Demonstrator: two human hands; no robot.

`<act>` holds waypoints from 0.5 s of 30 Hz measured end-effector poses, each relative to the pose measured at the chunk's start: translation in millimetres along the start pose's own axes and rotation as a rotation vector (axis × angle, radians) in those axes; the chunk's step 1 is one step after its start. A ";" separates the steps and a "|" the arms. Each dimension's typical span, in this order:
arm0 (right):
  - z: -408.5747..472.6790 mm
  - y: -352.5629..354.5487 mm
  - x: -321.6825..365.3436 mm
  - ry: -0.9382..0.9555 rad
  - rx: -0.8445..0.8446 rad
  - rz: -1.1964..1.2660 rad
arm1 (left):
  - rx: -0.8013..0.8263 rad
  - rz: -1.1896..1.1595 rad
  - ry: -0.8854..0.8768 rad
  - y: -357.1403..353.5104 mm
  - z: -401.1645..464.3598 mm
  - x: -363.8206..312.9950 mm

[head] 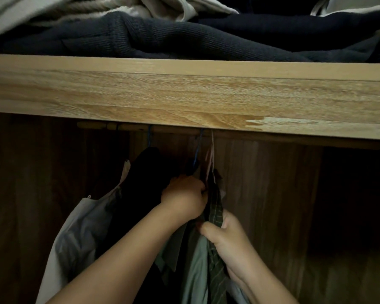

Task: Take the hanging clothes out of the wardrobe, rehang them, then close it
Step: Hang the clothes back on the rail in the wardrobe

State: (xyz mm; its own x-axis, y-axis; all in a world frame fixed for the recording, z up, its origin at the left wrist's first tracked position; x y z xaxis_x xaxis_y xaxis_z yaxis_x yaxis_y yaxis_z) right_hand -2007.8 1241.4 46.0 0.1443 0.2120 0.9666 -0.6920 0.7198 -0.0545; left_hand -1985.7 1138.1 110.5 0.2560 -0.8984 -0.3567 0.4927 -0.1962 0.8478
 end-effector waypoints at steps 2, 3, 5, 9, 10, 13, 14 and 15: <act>-0.6 2.4 -0.3 -0.008 -0.008 -0.017 | 0.015 -0.134 0.017 -1.5 -1.7 -1.8; -0.7 3.2 0.3 -0.012 -0.013 -0.022 | 0.009 -0.232 0.030 -2.7 -2.7 -2.2; -1.6 3.8 2.9 -0.010 -0.004 -0.025 | -0.005 -0.451 0.055 -4.2 -5.4 -1.3; -0.4 6.6 7.3 -0.015 -0.068 0.031 | 0.007 -0.725 0.102 -9.1 -8.1 -1.0; -0.3 7.4 9.0 -0.035 -0.099 0.054 | 0.003 -0.770 0.113 -9.6 -8.6 -2.1; -2.3 10.0 13.4 -0.067 -0.218 0.133 | -0.057 -0.850 0.105 -13.0 -8.8 -5.2; -4.1 11.7 16.0 -0.078 -0.245 0.186 | -0.085 -0.860 0.102 -15.4 -6.6 -5.5; -6.4 13.0 19.4 -0.098 -0.261 0.236 | -0.121 -0.869 0.093 -18.9 -3.6 -5.4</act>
State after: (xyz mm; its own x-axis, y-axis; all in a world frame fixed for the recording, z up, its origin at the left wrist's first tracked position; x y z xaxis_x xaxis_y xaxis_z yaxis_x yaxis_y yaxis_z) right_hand -2009.4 1259.0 62.4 -0.0756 0.3373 0.9384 -0.4928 0.8055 -0.3292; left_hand -1993.4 1148.1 95.0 -0.1862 -0.4142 -0.8909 0.6277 -0.7478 0.2164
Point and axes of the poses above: each hand's wrist, its own z-axis towards the middle knuckle, its own y-axis out of the back of the hand, x = y × z, the point moved 1 cm from there along z, towards the middle knuckle
